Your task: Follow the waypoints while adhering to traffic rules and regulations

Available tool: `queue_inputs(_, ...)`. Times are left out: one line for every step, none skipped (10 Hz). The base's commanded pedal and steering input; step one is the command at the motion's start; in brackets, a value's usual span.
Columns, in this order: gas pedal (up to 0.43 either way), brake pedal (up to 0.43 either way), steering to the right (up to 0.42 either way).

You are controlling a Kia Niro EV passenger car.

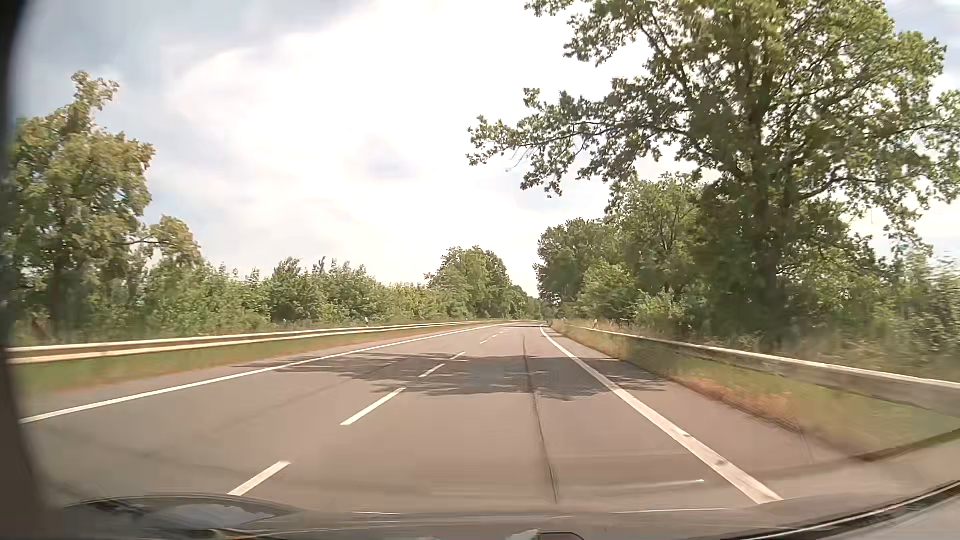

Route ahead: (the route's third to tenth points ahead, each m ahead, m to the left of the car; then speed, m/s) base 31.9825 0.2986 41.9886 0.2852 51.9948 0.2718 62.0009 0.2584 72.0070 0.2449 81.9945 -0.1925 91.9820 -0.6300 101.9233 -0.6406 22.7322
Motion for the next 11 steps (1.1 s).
queue_inputs(0.520,0.000,0.004)
queue_inputs(0.520,0.000,0.004)
queue_inputs(0.520,0.000,0.004)
queue_inputs(0.520,0.000,0.004)
queue_inputs(0.520,0.000,0.004)
queue_inputs(0.520,0.000,0.004)
queue_inputs(0.520,0.000,0.004)
queue_inputs(0.520,0.000,0.004)
queue_inputs(0.520,0.000,0.004)
queue_inputs(0.520,0.000,0.004)
queue_inputs(0.520,0.000,0.004)
